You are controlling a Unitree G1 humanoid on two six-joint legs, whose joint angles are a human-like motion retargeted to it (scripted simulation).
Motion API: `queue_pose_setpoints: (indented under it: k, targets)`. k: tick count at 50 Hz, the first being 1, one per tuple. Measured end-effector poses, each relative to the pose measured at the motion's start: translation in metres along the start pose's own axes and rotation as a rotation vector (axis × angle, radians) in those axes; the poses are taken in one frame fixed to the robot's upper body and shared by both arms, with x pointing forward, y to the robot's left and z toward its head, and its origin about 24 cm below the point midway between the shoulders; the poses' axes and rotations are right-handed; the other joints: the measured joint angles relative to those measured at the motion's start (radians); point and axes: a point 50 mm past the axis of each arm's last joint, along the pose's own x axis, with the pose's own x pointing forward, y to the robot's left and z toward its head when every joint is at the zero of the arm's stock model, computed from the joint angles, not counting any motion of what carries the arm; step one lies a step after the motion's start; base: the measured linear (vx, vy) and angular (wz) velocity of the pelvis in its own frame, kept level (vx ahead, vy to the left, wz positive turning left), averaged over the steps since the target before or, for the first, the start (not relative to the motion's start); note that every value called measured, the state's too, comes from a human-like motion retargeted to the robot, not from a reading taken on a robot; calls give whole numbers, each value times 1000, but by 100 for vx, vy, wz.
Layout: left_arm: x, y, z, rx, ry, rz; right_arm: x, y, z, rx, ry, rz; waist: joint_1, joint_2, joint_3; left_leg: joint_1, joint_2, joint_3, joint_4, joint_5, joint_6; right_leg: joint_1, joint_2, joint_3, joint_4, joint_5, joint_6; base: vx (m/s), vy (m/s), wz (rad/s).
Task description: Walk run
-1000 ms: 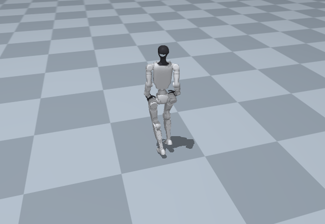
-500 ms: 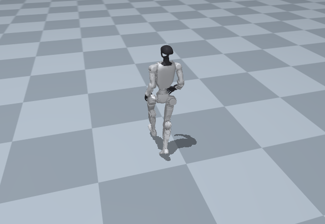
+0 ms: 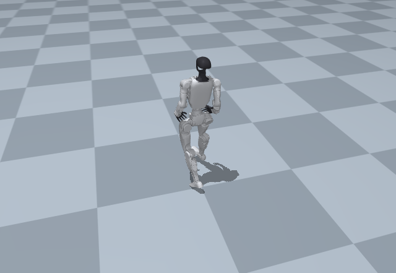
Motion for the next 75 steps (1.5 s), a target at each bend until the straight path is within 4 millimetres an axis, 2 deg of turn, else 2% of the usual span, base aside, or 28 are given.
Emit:
queue_pose_setpoints:
  k: [2, 3, 4, 5, 7, 8, 10, 13, 17, 24, 27, 30, 34, 37, 40, 43, 45, 47, 52, 55, 57, 60, 63, 65, 67, 69, 72, 75]
  targets:
    - [-1, 4, -2, 22, -2, 24, 1, 0, 3, -19, -16, -3, -41, -40, 18, 16, -15, -49, 132, 45, -21, -1, -43, -58, 65, 6, 56, 107, -55, 169]
    - [-2, 6, -3, 23, -1, 32, 3, 1, 6, -40, -26, 17, -72, -68, 28, 16, -16, -57, 227, 65, -33, 6, -71, -81, 113, 95, 103, 128, -76, 160]
    - [-4, 7, -7, 17, 7, 30, 4, 4, 7, -57, -33, 52, -76, -77, 21, -5, 8, -44, 335, 90, -57, -9, -86, -167, 170, 129, 22, 133, -85, 101]
    - [-7, 8, -11, 8, 19, 22, 4, 9, 9, -71, -39, 94, -66, -76, 4, -36, 46, -21, 450, 117, -87, -35, -96, -283, 231, 135, -124, 128, -86, 34]
    - [-9, 0, -18, 0, 51, -47, 4, 17, 6, -64, -27, 144, -36, -43, 12, -129, 73, -70, 723, 131, -69, 3, 94, -50, 359, 102, -108, 118, -70, 85]
    - [-3, 3, -15, 7, 56, -70, 10, 8, 7, -52, -33, 129, -42, -18, 24, -211, 81, -147, 844, 115, -72, -19, 30, -219, 399, 86, -101, 86, -34, 143]
    - [5, -5, -9, -26, 81, -87, 16, 5, 5, -36, -22, 134, -17, -36, 10, -284, 96, -63, 884, 30, -7, 28, 37, -209, 386, 44, -131, 56, -6, 56]
    - [11, -8, 3, 13, 84, -82, 19, -1, -5, 21, 24, 110, 48, -46, 22, -374, 59, 28, 776, -41, 51, 102, 31, -177, 301, 72, -134, 59, 11, 19]
    - [11, 1, 7, 146, 89, -4, 13, 0, -15, 11, 77, 175, 135, -86, 33, -463, -26, 94, 465, -115, 71, 234, -52, -351, 111, 140, -110, 43, 3, 73]
    - [5, 21, 0, 148, 66, 77, 14, 22, -5, -196, 26, 431, 211, -132, 73, -515, -9, 375, 9, -259, 130, 381, 5, -548, 7, 36, -166, 52, -18, 94]
    - [10, 16, -4, 108, 117, -11, 16, 23, -4, -261, 20, 411, 219, -128, 72, -484, -11, 549, -121, -257, 139, 423, 48, -590, 25, -17, -153, 51, -7, 147]
    - [7, 0, -8, 25, 159, -62, 12, 30, -14, -291, 88, 437, 187, -162, 54, -388, -52, 615, -174, -281, 234, 479, 26, -648, 87, 15, -91, 97, -19, 107]
    - [5, -10, -11, -135, 189, 14, 14, 35, -12, -225, 76, 370, 166, -159, 43, -363, -44, 389, -142, -354, 234, 423, 46, -594, 354, 352, 90, 93, -5, 94]
    - [9, -5, -8, -217, 161, -78, 19, 32, -5, -196, 40, 291, 157, -66, 47, -353, 22, 262, -85, -386, 234, 313, 147, -469, 600, 491, 114, 59, 31, 181]
    - [11, 1, -6, -201, 149, -127, 19, 29, 0, -161, -3, 224, 154, -7, 46, -300, 40, 165, -82, -393, 234, 233, 221, -361, 711, 417, 49, 61, 20, 223]
    - [14, 5, 0, -133, 116, -80, 19, 20, 6, -122, -37, 128, 169, 3, 37, -251, 7, 71, -107, -389, 234, 152, 186, -322, 723, 362, -78, 55, 24, 238]
    - [13, 6, 2, -84, 97, -55, 18, 13, 8, -121, -55, 68, 126, 14, 29, -236, -12, -26, -107, -388, 234, 96, 140, -332, 689, 317, -113, 64, 14, 321]
    - [11, 7, 0, -50, 105, -50, 16, 8, 9, -126, -60, 15, 84, 9, 28, -220, -34, -108, -98, -393, 234, 72, 159, -247, 578, 325, -71, 68, 2, 313]
    - [7, 1, -10, -2, 186, -90, 16, 3, 8, -90, -44, -73, 43, -70, 50, -159, -151, -250, -58, -410, 234, 46, 148, 67, 256, 301, 125, 61, 2, 247]
    - [3, -6, -16, -21, 224, -92, 18, 5, 11, -82, -59, -53, 59, -109, 83, -98, -199, -299, -33, -415, 234, 21, 110, 134, 104, 242, 125, 74, 2, 161]
    - [1, -14, -17, -59, 236, -95, 19, 1, 14, -108, -80, -31, 42, -114, 105, -54, -230, -360, -16, -394, 234, 30, 112, 216, 36, 209, 195, 82, 11, 181]
    - [-1, -30, -17, -178, 259, -98, 20, -4, 17, -178, -102, 15, -4, -108, 123, 20, -287, -430, 11, -303, 234, 45, 46, 116, 29, 315, 246, 89, 29, 191]
    - [2, -34, -13, -274, 239, -126, 24, -5, 17, -227, -99, 44, -36, -56, 98, -36, -274, -457, 200, -76, 82, 49, 31, -12, 142, 168, 154, 88, 11, 205]
    - [5, -33, -10, -241, 237, -184, 24, -4, 13, -220, -71, 34, -42, -14, 82, -136, -249, -461, 397, 103, -131, 76, 60, -8, 167, 110, 117, 85, 3, 259]
    - [10, -24, -7, -164, 233, -188, 29, -1, 14, -194, -60, 35, -45, -34, 73, -240, -142, -261, 551, 202, -272, 103, -7, -121, 154, 80, 118, 72, -2, 234]
    - [12, -12, -4, -83, 202, -136, 35, 3, 15, -176, -56, 64, -20, -72, 68, -321, -80, -86, 648, 214, -214, 139, -43, -185, 127, 75, 104, 80, -1, 150]
    - [11, 2, -2, 18, 172, -14, 41, 1, 17, -204, -52, 143, 52, -134, 74, -450, -63, 82, 720, 27, -91, 194, -91, -243, 82, 84, 98, 58, 2, 86]
    - [10, 16, -1, 109, 165, 115, 45, -7, 24, -282, -83, 191, 137, -163, 75, -636, -25, 150, 728, -137, -65, 235, -102, -338, 31, 68, 86, 62, -1, 81]
